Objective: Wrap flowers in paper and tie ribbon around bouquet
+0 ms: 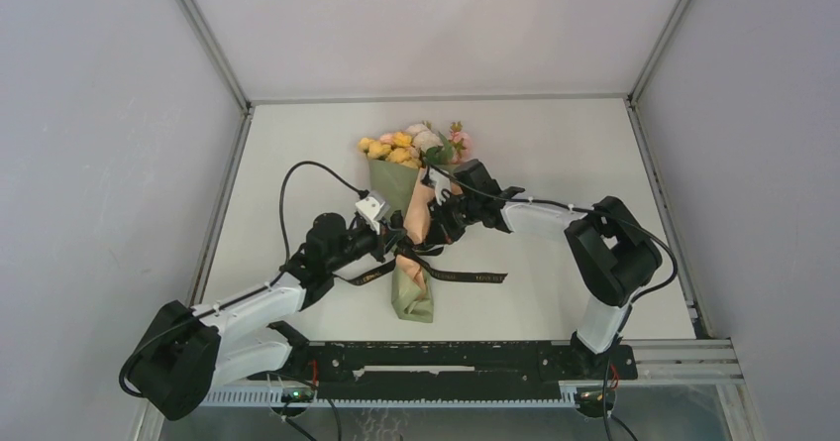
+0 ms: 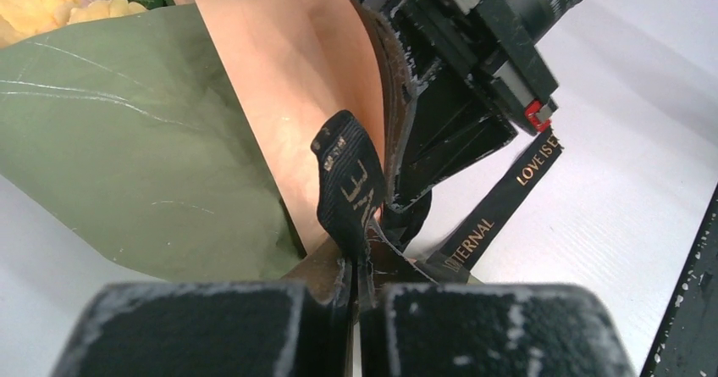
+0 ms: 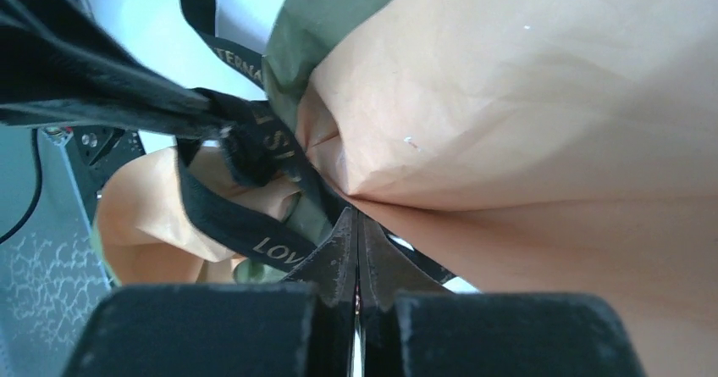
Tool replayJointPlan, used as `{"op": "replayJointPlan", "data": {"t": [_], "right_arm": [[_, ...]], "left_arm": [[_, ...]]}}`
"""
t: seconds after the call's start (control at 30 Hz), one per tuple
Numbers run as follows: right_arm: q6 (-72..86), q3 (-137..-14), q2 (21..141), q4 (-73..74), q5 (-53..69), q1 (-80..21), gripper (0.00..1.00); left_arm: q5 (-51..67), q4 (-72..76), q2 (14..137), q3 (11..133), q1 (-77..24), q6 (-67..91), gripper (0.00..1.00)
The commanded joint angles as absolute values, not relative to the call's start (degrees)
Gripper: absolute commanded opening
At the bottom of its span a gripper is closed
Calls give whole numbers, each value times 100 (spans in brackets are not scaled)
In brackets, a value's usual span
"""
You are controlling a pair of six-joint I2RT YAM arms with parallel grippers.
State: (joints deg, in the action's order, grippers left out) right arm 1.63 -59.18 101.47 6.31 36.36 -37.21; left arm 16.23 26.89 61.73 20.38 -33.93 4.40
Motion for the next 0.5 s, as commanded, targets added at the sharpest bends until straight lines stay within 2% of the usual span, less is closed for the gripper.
{"op": "replayJointPlan", "data": {"t": [0.0,0.23,0.47], "right_arm": [[123,-5932,9559,693,4018,-3705,0],[352,-5610,8961,710,4703,-3701,0],[561,-5703,9154,627,3117,-3503,3]], "left_arm": [[1530,3080,6200,2085,-3337,231,0],[1375,3293,6270,2031,-3330,62,0],[1393,3293,6293,2038,-3316,9,0]]}}
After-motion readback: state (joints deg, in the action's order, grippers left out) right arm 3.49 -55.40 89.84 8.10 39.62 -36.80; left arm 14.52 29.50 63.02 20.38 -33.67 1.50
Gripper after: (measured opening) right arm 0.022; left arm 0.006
